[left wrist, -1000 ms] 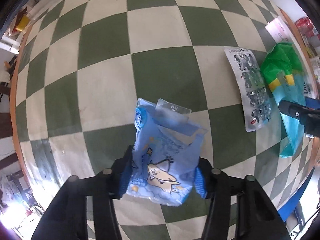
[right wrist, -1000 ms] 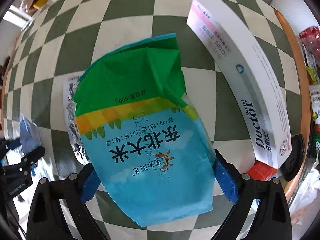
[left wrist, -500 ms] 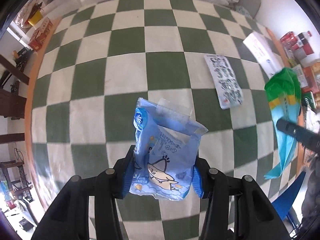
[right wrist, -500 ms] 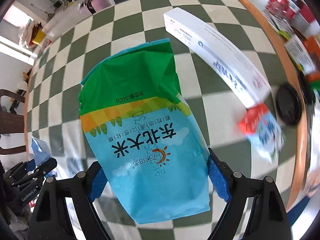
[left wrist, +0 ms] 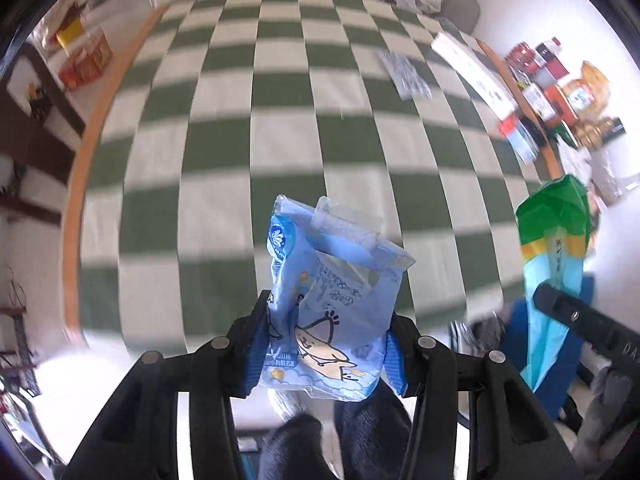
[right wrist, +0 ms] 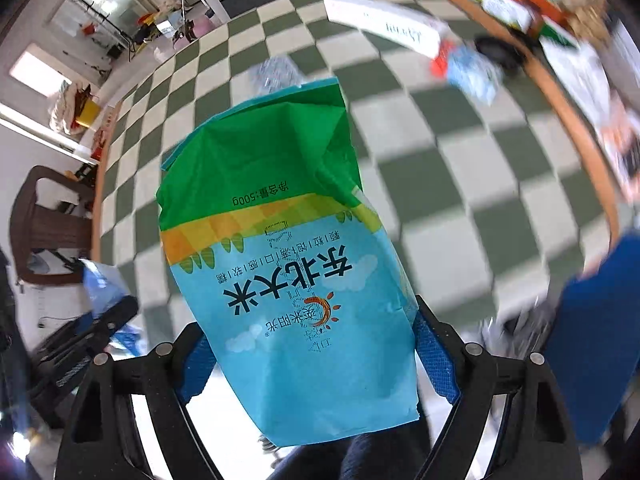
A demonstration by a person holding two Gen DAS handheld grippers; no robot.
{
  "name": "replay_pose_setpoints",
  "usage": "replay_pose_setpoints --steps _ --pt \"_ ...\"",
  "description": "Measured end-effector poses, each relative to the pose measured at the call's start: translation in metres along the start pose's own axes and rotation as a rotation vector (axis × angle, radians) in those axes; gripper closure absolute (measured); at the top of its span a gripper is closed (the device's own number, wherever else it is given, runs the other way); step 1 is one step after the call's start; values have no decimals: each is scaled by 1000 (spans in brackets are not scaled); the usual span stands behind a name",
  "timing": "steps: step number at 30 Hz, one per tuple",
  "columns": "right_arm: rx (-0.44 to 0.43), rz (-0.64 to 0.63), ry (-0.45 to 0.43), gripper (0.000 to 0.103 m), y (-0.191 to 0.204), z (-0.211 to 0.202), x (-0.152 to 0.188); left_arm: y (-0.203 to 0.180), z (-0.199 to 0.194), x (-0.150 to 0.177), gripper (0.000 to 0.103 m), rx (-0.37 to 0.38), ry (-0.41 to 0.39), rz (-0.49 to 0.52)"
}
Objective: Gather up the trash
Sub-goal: 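Grasp the blue snack packet with the left gripper while the right grasps the blue rice bag, then carry the packet and rice bag over the bin and open both grippers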
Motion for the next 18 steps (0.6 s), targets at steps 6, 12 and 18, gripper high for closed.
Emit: replay_pose_setpoints --steps 6,12,18 --pt "-56 43 80 16 -11 5 111 14 12 79 58 112 92 -90" --pt "-86 89 240 16 -36 56 194 34 60 138 58 132 189 -221" --pt "-86 111 378 16 -63 141 238 45 152 164 58 114 289 -284"
Point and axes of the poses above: each gripper's, at about its wrist camera, not at the fingertips, and z roughly the way its jaws point, y to its left, x to its underside, the point moved 2 cm from there along z, roughly the way its jaws point, and after that the axes turned 4 degrees about y, right-handed, at the moved point
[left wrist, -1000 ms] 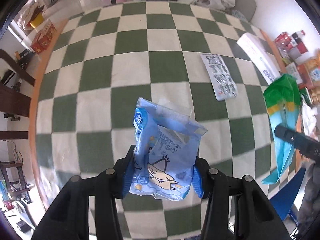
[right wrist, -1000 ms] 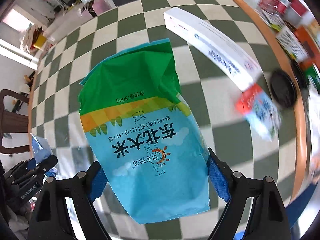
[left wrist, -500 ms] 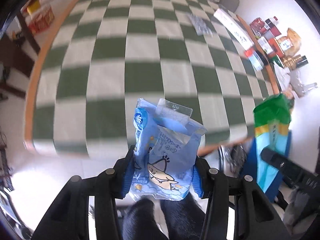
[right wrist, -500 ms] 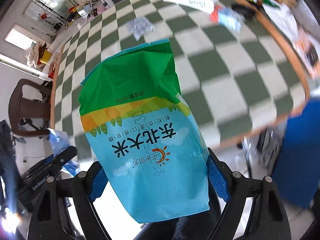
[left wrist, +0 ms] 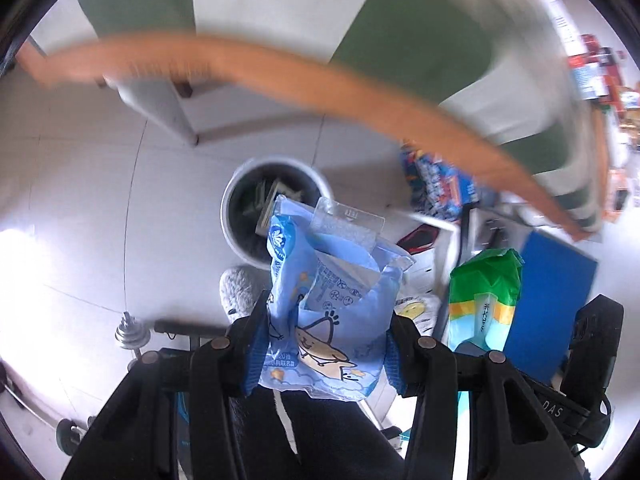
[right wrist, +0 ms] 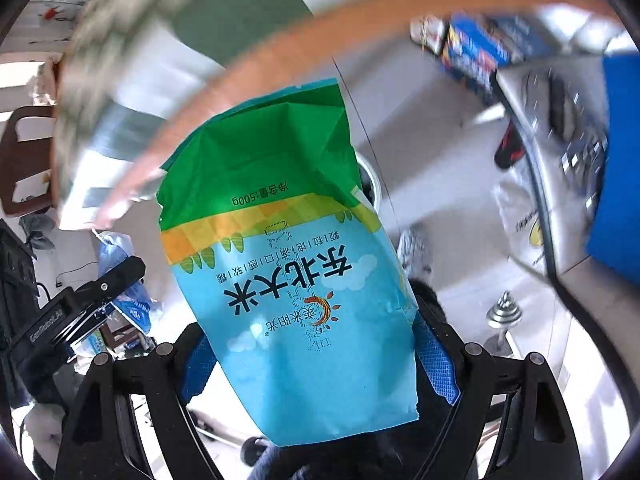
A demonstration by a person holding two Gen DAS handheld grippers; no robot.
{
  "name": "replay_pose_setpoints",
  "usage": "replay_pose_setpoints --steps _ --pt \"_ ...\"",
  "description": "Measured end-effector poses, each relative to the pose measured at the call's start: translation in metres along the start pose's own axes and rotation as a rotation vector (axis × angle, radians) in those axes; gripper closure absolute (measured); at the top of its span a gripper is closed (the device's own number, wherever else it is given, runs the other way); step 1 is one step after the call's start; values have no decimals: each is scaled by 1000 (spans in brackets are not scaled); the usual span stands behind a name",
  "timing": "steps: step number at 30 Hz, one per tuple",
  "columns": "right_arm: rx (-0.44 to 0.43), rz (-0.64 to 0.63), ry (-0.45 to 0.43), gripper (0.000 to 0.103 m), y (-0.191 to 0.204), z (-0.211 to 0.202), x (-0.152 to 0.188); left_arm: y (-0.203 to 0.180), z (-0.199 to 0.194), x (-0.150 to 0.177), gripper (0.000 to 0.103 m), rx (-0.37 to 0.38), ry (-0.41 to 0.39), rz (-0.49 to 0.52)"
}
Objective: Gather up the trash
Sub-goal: 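Carry the packet and rice bag over the bin and open both grippers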
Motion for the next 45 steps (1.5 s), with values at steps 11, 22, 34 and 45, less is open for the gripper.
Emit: replay_pose_setpoints --steps 11,22,34,45 --pt "-47 77 65 16 -51 211 -75 62 176 -71 57 51 90 -86" --pt "-71 71 112 10 -58 351 -135 102 235 -108 0 -45 73 -78" --pt "94 -40 36 0 -37 339 -123 117 206 -77 0 -335 -43 4" --pt "266 -140 -34 0 -39 285 -100 86 183 -34 0 -358 -22 64"
Point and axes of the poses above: each gripper's, at about its wrist camera, not at the fingertips, and z roughly the way its jaws point, y to its left, x to its underside, the point moved 2 cm from there along z, roughly the way its jaws point, and after that the axes turned 4 degrees about y, right-handed, at the moved point
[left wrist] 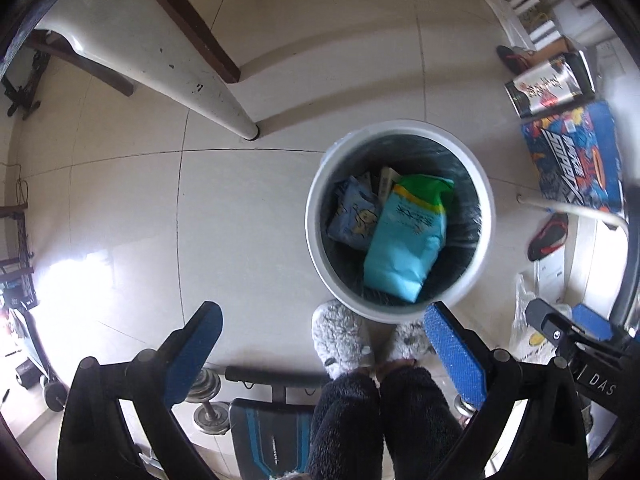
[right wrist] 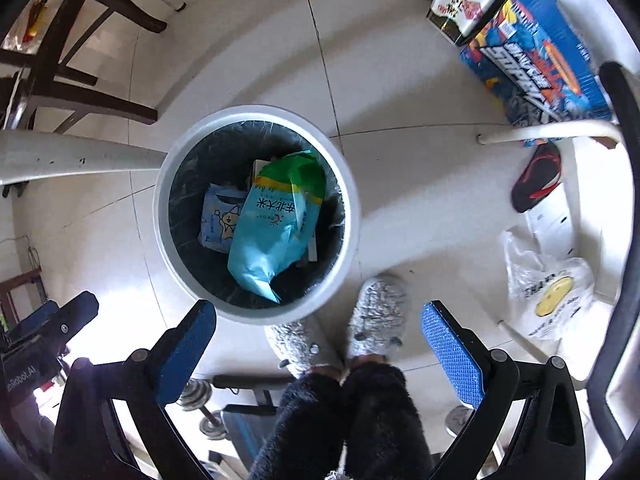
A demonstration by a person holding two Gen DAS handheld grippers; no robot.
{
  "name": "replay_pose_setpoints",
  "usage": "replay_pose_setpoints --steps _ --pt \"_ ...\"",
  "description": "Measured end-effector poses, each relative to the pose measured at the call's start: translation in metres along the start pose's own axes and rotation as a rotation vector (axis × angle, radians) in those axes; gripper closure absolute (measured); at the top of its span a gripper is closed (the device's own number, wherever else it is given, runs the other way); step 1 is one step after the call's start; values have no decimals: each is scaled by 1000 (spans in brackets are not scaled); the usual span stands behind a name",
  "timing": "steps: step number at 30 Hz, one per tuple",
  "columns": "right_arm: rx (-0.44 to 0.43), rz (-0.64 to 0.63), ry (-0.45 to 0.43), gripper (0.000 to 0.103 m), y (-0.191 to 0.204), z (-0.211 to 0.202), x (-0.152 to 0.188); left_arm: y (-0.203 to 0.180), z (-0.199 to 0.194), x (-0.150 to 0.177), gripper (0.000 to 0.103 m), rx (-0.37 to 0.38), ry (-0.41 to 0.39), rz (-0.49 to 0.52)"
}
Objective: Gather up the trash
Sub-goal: 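Carry the packet and rice bag over the bin and open both grippers, then move both grippers back over the table toward the blister pack and milk carton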
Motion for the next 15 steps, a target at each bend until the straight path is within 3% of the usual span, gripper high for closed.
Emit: replay_pose_setpoints --steps 6,15 --pt "21 -30 -24 0 -2 -40 20 -8 -36 25 0 36 -8 37" --pt "-2 -40 -56 0 -7 -133 61 -16 -112 62 0 47 -20 63"
Point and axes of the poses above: each gripper's, at about its wrist camera, not at the fingertips, and z roughly the way its jaws point, y to its left, x to its underside, the point moved 2 cm from there along z, roughly the way its jaws point, and after that the axes turned 4 degrees about y, right-handed, at the moved point
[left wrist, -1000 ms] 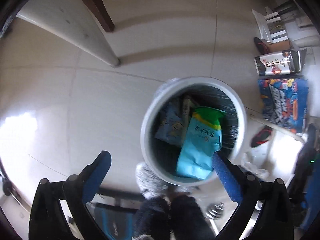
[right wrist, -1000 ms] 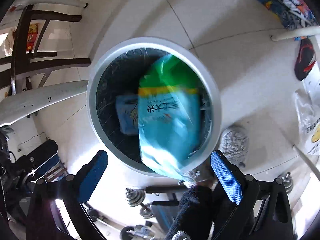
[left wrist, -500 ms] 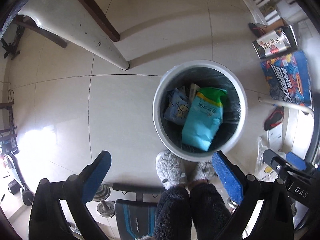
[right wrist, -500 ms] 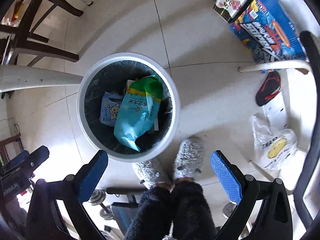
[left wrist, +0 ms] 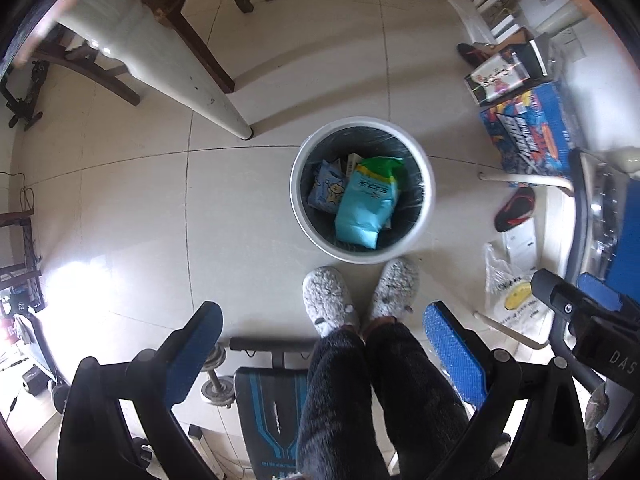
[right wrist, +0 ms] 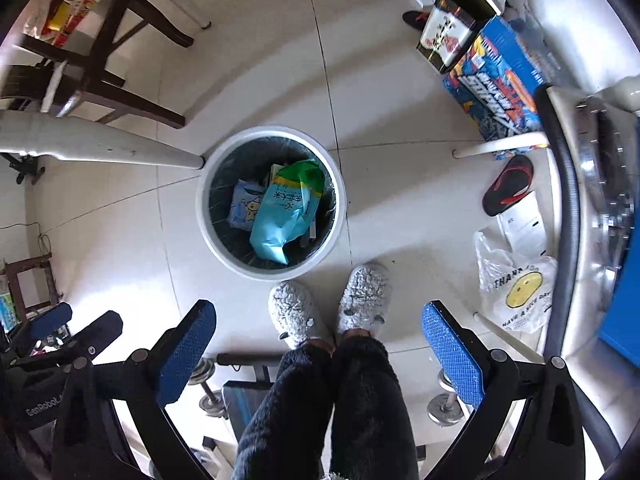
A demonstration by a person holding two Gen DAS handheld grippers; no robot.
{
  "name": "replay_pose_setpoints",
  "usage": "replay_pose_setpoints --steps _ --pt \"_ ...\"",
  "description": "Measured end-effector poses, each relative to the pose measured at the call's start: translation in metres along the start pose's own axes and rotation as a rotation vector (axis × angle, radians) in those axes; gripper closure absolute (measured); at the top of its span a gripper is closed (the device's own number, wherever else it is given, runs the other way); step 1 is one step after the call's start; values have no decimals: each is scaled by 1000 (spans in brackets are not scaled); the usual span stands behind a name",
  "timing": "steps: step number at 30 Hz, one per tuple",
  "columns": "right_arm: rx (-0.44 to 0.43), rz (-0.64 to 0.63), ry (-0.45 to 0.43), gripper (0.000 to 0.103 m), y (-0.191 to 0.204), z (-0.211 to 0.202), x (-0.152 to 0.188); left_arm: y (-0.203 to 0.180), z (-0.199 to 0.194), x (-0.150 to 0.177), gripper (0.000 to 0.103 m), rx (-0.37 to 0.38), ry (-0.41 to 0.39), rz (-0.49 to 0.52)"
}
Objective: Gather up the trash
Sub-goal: 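Move both grippers back over the table toward the blister pack and milk carton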
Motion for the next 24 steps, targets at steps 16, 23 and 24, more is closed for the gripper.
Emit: replay_pose_setpoints --steps 16,23,24 --pt "-32 -61 -67 0 17 -206 55 -8 -169 51 0 21 -134 5" --pt "-80 -51 -150 0 28 -291 57 0 -240 42 0 -10 -284 -5" --pt "-94 -44 -163 0 30 -298 55 0 -250 36 0 -11 -306 -4"
Point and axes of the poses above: each gripper's, at about its wrist camera, not at the fingertips, and z roughly the way its jaws point, y to its left, x to its underside, the point moved 2 cm from there along z, roughly the way its jaws point, and after that the axes turned 4 degrees about y, right-handed, at the moved point
